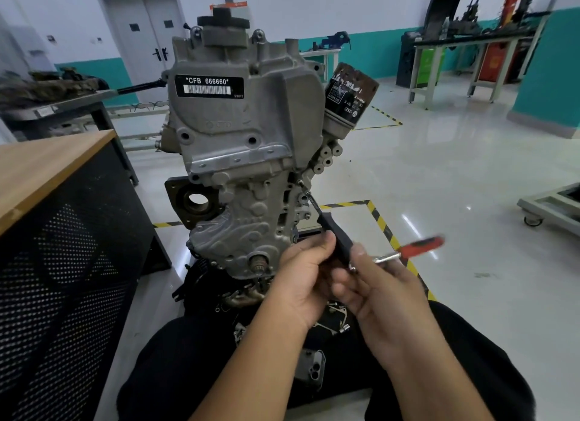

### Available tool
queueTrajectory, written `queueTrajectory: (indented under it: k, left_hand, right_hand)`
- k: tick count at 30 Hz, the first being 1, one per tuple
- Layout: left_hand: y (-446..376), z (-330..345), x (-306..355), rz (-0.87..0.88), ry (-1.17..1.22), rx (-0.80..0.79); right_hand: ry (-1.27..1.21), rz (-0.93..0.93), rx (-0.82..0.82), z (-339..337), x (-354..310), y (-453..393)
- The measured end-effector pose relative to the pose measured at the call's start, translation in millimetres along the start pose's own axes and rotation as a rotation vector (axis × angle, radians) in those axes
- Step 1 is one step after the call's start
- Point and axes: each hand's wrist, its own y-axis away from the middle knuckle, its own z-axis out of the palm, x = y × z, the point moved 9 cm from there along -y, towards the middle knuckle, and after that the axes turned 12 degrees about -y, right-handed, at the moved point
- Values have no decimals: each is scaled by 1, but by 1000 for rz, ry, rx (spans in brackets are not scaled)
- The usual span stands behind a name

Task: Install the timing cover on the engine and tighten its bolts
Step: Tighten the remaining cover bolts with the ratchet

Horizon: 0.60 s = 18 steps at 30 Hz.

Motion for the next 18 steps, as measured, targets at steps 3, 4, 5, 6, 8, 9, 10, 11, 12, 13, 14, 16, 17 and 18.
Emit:
queueTrajectory:
  k: [3,4,5,6,8,9,10,11,12,13,14,16,17,18]
  left_hand:
    - [2,0,0,-8,7,13]
    - [2,-1,-3,-22,0,12]
    - [2,0,-5,-45,-5,3]
    - [2,0,-6,-67,16,-16]
    - [2,5,-4,-110,150,-57]
    - [1,5,-3,-113,221,-74]
    - [1,2,0,-103,255,-78]
    - [1,-1,3,-95,248,-74]
    - [1,-3,4,-91,219,-71]
    - [0,-6,4,-91,184,-60]
    - [-2,-9,3,-87,146,-31]
    - [-5,-17,2,-69,64,45]
    - [-7,-19,2,-56,34,66]
    - [-7,-18,1,-53,17,69]
  right_hand:
    - [727,-496,32,6,-33,8]
    - [850,-595,62,7,-36,11]
    - [897,-610,85,7,-33,12]
    - [807,-530,71,5,-25,11]
    - [232,-133,31,1,8,3]
    - [-142,115,6,8,32,6]
    - [-444,289,14,15,45,11]
    - [-589,379,36,18,50,12]
    - [-590,382,39,18,51,11]
    - [-449,307,8,15,47,8]
    - [-213,171,-3,8,39,4]
    - [205,-123,98,-4,17,-1]
    - [252,-182,134,-7,15,-4]
    - [172,-185,156,-12,18,-6]
